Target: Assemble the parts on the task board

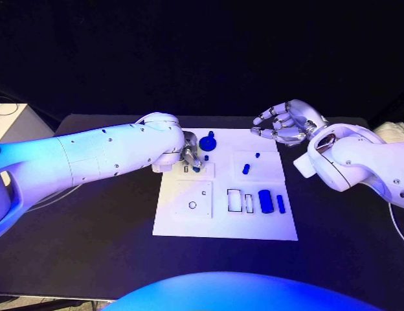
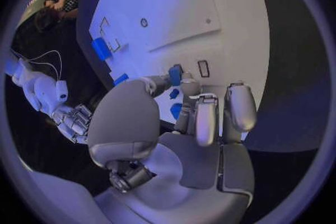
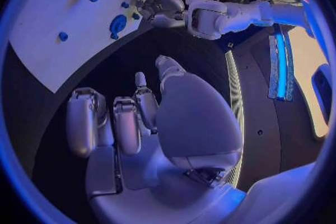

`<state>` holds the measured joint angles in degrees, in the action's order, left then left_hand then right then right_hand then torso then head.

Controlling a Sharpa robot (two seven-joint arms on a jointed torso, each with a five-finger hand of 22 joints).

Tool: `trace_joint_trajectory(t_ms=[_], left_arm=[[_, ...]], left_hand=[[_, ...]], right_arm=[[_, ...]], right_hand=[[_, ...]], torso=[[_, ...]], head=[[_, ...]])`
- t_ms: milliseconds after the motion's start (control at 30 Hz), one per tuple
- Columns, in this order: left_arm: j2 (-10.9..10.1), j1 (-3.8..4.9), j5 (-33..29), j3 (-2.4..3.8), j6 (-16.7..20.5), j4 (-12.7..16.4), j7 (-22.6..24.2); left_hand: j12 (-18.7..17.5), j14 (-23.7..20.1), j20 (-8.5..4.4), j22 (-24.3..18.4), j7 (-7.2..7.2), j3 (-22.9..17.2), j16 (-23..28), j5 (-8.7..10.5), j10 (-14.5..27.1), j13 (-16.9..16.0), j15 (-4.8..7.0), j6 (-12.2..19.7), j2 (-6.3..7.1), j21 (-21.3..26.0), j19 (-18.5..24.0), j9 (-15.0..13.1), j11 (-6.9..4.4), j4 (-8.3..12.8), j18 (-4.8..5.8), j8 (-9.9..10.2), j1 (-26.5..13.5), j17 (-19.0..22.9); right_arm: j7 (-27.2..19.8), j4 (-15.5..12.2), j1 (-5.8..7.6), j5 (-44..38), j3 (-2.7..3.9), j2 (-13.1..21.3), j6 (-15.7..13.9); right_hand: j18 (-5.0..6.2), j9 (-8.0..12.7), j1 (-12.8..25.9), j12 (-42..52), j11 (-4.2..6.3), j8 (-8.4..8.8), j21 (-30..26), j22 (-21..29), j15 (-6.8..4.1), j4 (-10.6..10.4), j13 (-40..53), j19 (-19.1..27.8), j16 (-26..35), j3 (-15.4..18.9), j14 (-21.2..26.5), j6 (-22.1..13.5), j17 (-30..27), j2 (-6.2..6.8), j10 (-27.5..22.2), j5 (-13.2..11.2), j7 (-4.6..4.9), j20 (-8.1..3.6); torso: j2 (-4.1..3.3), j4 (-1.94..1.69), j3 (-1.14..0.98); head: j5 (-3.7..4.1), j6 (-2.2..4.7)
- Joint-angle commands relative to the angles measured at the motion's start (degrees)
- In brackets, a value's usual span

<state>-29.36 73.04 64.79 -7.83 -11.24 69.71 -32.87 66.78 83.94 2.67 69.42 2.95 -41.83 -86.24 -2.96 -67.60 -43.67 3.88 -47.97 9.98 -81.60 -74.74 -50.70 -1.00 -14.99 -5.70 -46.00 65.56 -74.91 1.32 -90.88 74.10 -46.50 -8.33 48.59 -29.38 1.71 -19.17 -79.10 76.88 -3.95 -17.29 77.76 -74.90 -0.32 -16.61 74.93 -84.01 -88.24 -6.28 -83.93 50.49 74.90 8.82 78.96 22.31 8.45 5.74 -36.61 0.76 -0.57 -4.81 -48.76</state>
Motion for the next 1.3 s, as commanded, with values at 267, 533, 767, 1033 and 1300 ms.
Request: trace_joint_trajectory(t_ms=[267,533,767,1033,1300], left_arm=[[-0.1,-0.20,0.6,-0.12,-1.4,0.1,-0.1],[-0.1,-0.20,0.6,-0.12,-1.9,0.3,0.0],[-0.2,-0.20,0.6,-0.13,-2.3,0.5,0.0],[-0.2,-0.20,0.5,-0.14,-2.6,0.4,0.0],[-0.1,-0.21,0.3,-0.15,-2.7,0.1,-0.1]], left_hand=[[0.4,3.9,-0.06,0.1,-0.26,-9.3,-0.3,-0.11,-0.4,0.0,0.29,-0.5,-0.44,-0.3,-0.4,-1.3,-0.17,9.5,1.14,-0.2,-0.2,-8.2],[0.4,3.9,-0.09,0.1,-0.29,-9.3,-0.3,-0.10,-0.5,-0.1,0.32,-0.5,-0.41,-0.3,-0.5,-1.4,-0.20,9.6,1.14,-0.2,-0.2,-8.2],[0.4,3.9,-0.09,0.1,-0.29,-9.3,-0.3,-0.10,-0.5,-0.1,0.32,-0.5,-0.41,-0.3,-0.5,-1.4,-0.20,9.6,1.14,-0.2,-0.2,-8.2],[0.3,3.9,-0.15,0.1,-0.30,-9.2,-0.3,-0.08,-0.4,0.1,0.35,-0.5,-0.22,-0.3,-0.5,-1.4,-0.20,9.5,1.14,-0.2,-0.5,-8.2],[0.1,3.9,-0.21,-0.1,-0.32,-8.9,-0.2,-0.05,-0.4,0.3,0.36,-0.6,-0.10,-0.2,-0.4,-1.6,-0.20,9.1,1.13,-0.2,-1.2,-8.1]], right_arm=[[-0.2,0.0,-0.05,-0.6,0.00,0.0,0.9],[-0.2,0.0,-0.06,-0.6,0.00,0.0,0.9],[-0.2,0.0,-0.06,-0.6,0.00,0.0,0.9],[-0.2,0.0,-0.06,-0.6,0.00,0.0,0.8],[-0.2,-0.1,-0.06,-0.6,0.00,0.0,0.7]], right_hand=[[0.93,0.0,0.4,0.0,0.33,-0.18,-0.4,-8.9,-0.34,0.1,3.2,-1.7,0.4,-0.3,-5.1,-0.2,11.6,-0.39,-0.1,0.2,-0.03,-0.57],[0.93,0.0,0.4,0.0,0.33,-0.18,-0.4,-8.9,-0.34,0.1,3.2,-1.7,0.4,-0.3,-5.1,-0.2,11.6,-0.39,-0.1,0.2,-0.03,-0.57],[0.93,0.0,0.4,0.0,0.33,-0.18,-0.4,-8.9,-0.34,0.1,3.2,-1.7,0.4,-0.3,-5.1,-0.2,11.6,-0.39,-0.1,0.2,-0.03,-0.57],[0.93,0.0,0.4,0.0,0.33,-0.18,-0.4,-8.9,-0.34,0.1,3.2,-1.7,0.4,-0.3,-5.1,-0.2,11.6,-0.39,-0.1,0.2,-0.03,-0.57],[0.94,-0.1,0.5,0.0,0.34,-0.28,-0.4,-8.9,-0.35,0.1,3.2,-1.7,0.4,-0.4,-5.1,-0.3,11.5,-0.33,-0.2,0.2,-0.04,-0.58]], torso=[[0.00,0.02,-0.01],[-0.01,0.01,-0.03],[-0.01,0.00,-0.04],[-0.01,0.02,-0.04],[-0.07,0.04,-0.04]], head=[[0.03,-0.13],[0.06,-0.20],[0.05,-0.25],[0.08,-0.22],[0.13,-0.22]])
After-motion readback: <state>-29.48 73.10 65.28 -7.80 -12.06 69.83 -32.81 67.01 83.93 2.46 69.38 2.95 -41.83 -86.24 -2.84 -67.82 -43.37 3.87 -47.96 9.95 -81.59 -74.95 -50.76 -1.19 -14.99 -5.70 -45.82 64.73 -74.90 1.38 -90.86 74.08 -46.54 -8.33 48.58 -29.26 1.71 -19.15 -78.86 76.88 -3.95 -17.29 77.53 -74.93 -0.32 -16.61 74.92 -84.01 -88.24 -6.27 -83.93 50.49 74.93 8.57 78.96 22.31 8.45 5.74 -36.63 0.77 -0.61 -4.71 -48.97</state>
